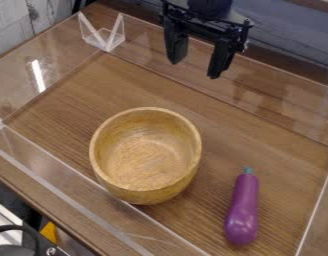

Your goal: Put the purple eggplant in the brown bowl

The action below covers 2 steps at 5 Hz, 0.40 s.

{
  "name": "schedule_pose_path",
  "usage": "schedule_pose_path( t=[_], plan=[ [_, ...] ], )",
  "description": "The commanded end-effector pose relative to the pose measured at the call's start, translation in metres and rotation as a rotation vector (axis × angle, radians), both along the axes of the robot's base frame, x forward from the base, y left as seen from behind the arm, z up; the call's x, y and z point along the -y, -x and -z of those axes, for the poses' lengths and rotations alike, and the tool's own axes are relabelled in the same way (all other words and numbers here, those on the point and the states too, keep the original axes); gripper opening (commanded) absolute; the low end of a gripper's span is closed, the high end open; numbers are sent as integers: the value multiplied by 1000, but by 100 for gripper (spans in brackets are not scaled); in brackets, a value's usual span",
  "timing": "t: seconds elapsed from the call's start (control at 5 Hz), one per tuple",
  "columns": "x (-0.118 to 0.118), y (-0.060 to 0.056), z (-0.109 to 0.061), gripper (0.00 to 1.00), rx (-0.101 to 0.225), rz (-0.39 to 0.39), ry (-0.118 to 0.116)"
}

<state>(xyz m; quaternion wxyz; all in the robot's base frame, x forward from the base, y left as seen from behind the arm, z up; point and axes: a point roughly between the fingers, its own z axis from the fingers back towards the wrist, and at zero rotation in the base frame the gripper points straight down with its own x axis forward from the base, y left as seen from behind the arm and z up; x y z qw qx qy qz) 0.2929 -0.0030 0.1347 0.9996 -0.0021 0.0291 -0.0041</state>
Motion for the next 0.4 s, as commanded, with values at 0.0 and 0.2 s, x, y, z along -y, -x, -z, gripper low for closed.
schedule_pose_path(
  t=[0.0,0.2],
  plan=[
    [4,4,5,100,-13,-8,8],
    [23,19,7,100,-17,-17,33]
  ],
)
